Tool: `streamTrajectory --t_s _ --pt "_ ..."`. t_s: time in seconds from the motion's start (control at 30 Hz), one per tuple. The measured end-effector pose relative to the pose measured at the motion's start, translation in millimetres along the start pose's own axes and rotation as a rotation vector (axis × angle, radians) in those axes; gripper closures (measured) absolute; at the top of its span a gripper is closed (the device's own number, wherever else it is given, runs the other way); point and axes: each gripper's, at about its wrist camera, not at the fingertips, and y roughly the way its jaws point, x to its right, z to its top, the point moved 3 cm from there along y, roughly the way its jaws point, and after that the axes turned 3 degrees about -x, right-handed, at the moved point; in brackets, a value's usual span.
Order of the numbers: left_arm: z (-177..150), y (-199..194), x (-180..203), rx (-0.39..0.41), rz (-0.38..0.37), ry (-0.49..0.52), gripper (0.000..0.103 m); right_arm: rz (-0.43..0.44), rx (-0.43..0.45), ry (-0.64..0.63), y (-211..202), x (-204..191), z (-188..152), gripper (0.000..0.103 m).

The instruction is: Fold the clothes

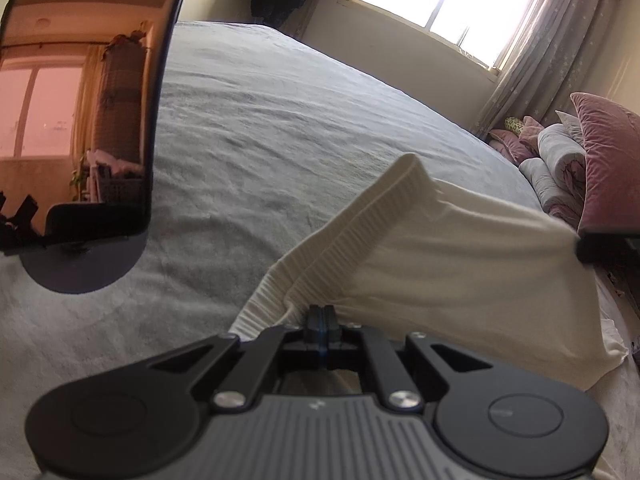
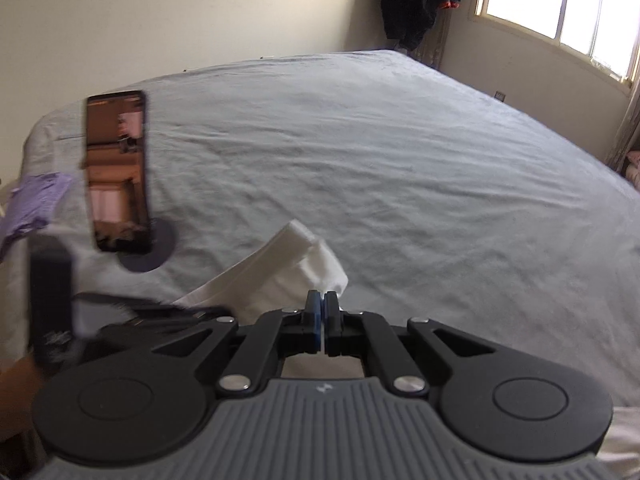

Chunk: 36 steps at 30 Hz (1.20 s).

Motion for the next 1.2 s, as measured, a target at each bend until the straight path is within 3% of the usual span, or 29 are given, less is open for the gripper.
streamTrajectory --t_s 0.23,0.47,0.57,0.67,0.7,0.73,0.77,0.83,1.03,1.1,1.2 --pt "0.8 -0.2 -5.5 -0.009 -0.023 -0.031 0.1 0.107 -0.031 0.042 -16.9 -38.5 -47.9 0.102" --pt "2.2 -3.9 -3.7 -0.025 -0.021 -0.037 0.1 0.158 -0.114 0.184 22.4 -47.3 -92.4 0.101" --pt "2.9 -8.8 -5.6 -0.04 -0.029 -0.043 0.101 0.175 -0.102 0.219 33.8 -44.3 -101.2 0.101" --pt "2.2 -18.5 -14.3 -0.063 -0.06 -0.081 0.1 0.184 -0.079 0.211 26.8 -45.2 -96.3 0.089" --pt "2.3 -22.3 -16.8 -0.072 -0.075 -0.092 0.1 0.183 -0.069 0.202 23.9 -45.9 -94.5 0.089" --pt "2.2 -26.2 -19.5 -0.08 -0.089 -0.103 0.1 0.172 -0.054 0.179 19.5 -47.7 -92.1 0.084" --pt "1.1 -31.2 -23.2 -0.086 -0.1 -0.11 0.1 0.161 -0.04 0.156 15.1 -49.5 -89.7 0.068" --pt "-2.8 -42.5 -31.2 -0.093 -0.117 -0.114 0.1 0.13 0.012 0.1 6.5 -54.8 -84.6 0.048" --pt "-10.4 -72.9 -56.7 -0.076 -0.144 -0.139 0.1 0.023 0.091 -0.188 13.4 -88.6 -68.4 0.048" --pt "-12.1 -78.7 -62.8 -0.071 -0.167 -0.145 0.1 -0.024 0.089 -0.334 25.0 -101.5 -68.7 0.052" --pt "-14.2 -78.0 -66.7 -0.079 -0.204 -0.156 0.1 -0.016 0.09 -0.515 35.7 -112.8 -72.9 0.061"
